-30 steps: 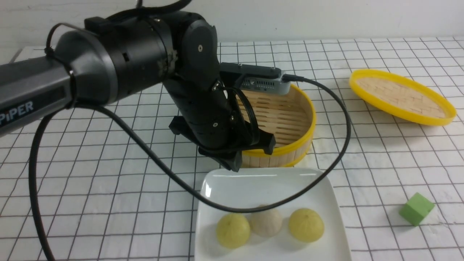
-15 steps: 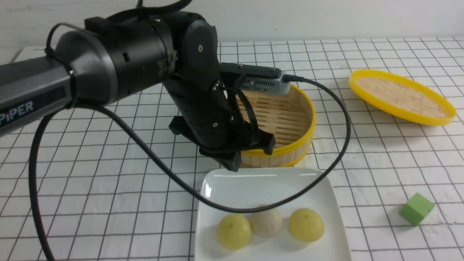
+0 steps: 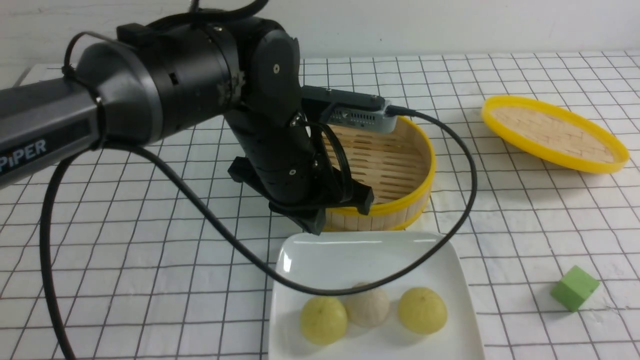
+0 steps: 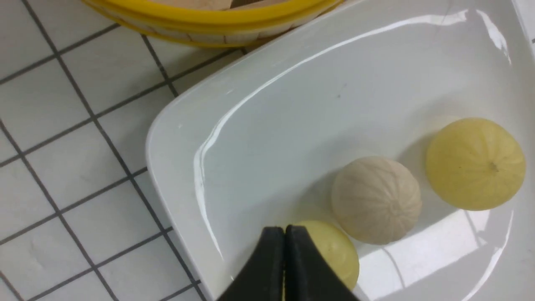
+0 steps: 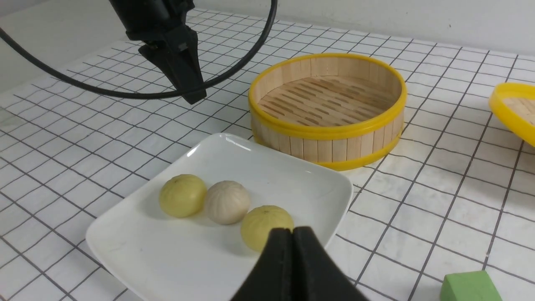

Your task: Put the steamed buns into the plate on the white-black tablecloth.

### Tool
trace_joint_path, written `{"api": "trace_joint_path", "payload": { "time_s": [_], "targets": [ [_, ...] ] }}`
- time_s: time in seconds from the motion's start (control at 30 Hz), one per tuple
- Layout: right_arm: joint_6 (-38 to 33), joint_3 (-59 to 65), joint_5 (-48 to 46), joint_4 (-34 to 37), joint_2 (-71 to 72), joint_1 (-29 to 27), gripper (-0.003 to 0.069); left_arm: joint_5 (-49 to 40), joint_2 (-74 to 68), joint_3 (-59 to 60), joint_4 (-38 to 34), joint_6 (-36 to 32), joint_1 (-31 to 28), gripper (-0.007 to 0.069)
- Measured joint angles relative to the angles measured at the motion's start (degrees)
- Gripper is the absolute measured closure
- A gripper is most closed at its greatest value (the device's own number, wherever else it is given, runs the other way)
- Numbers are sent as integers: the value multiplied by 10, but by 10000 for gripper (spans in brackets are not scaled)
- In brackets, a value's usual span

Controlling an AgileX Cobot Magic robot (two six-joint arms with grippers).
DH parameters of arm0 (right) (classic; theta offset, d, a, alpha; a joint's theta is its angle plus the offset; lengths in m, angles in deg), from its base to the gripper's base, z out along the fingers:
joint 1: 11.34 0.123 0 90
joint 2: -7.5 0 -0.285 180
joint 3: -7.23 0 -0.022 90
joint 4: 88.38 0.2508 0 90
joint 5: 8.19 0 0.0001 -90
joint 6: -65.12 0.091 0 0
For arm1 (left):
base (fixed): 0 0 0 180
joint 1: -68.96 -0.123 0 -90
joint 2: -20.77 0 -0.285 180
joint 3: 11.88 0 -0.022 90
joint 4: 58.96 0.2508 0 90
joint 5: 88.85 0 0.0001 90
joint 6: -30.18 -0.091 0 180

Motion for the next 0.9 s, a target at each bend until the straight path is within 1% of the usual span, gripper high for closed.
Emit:
{"api": "trace_joint_path", "payload": {
  "time_s": [0.23, 0.37, 0.43, 0.47, 0.53, 0.7, 0.73, 0.77, 0.8, 0.9],
  "targets": [
    [0, 0, 0, 0, 1, 0, 666, 0, 0, 0, 2, 0, 0, 591],
    [-3, 14, 17, -15, 12, -8, 664, 0, 0, 0, 3, 0, 0, 588],
    [-5, 40, 46, -23, 18, -38, 661, 0, 0, 0, 3, 0, 0, 587],
    [-5, 42, 49, -24, 18, -42, 661, 0, 0, 0, 3, 0, 0, 587],
    [-5, 84, 74, -27, 19, -87, 659, 1, 0, 0, 3, 0, 0, 585],
    [-5, 154, 79, -35, 19, -164, 657, 0, 1, 0, 4, 0, 2, 580],
    [-5, 156, 79, -37, 19, -167, 657, 0, 1, 0, 4, 0, 2, 580],
    [-5, 171, 82, -45, 19, -191, 655, 0, 3, 0, 6, 0, 2, 579],
    [-5, 171, 81, -45, 19, -191, 655, 0, 4, 0, 6, 0, 3, 579],
    [-5, 189, 93, -50, 19, -242, 654, -1, 23, 0, 10, 0, 4, 577]
  ]
}}
